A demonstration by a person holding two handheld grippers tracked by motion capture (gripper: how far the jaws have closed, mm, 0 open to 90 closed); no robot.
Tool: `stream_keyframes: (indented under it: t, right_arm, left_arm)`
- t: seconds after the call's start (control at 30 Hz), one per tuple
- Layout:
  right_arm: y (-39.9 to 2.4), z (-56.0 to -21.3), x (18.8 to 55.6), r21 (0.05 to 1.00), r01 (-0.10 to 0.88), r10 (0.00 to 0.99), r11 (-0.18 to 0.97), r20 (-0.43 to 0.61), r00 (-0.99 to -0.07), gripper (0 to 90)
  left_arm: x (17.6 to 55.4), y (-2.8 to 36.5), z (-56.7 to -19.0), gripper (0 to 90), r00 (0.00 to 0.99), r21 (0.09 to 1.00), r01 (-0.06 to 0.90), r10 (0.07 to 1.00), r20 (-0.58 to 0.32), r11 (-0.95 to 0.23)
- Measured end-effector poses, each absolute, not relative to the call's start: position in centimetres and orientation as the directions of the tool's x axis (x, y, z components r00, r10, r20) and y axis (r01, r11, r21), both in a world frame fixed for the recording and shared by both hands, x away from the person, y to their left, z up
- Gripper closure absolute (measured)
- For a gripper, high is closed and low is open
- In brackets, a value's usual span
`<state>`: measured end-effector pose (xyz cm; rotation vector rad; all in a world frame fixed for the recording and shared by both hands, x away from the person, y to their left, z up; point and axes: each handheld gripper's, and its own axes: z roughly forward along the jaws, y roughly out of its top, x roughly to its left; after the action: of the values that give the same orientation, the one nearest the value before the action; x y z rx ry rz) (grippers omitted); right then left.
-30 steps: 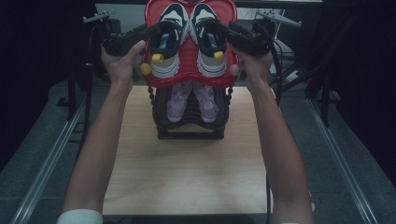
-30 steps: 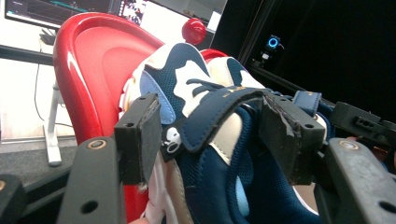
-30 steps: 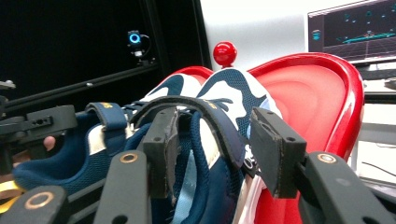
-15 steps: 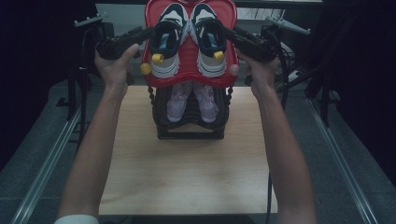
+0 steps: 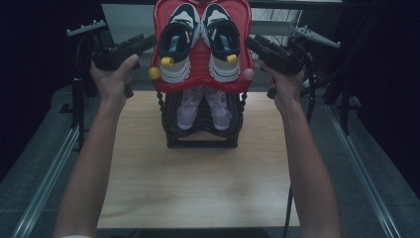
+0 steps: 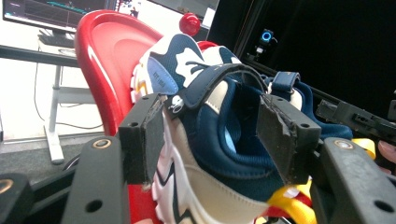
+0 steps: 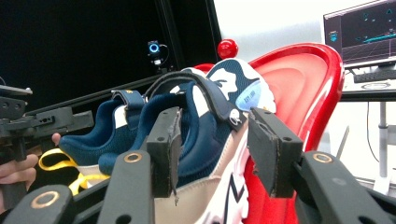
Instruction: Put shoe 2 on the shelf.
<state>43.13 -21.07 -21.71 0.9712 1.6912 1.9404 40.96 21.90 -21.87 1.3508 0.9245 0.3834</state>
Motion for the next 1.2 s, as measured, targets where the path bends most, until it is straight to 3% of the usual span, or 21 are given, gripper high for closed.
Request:
stream_keyframes:
  t: [0.53, 1.2]
  right_arm:
    - [-23.8, -24.2, 41.6, 0.970, 0.139, 0.693, -0.200, 0.240, -0.680, 54.5]
    - [-26.6, -28.8, 40.3, 0.967, 0.179, 0.704, -0.179, 0.253, -0.663, 53.4]
  left_arm:
    - [39.0, 24.8, -24.5, 41.5, 0.619, 0.932, 0.282, 0.698, -0.360, 0.230]
    - [36.9, 25.7, -27.7, 41.0, 0.619, 0.942, 0.280, 0.715, -0.326, 0.188]
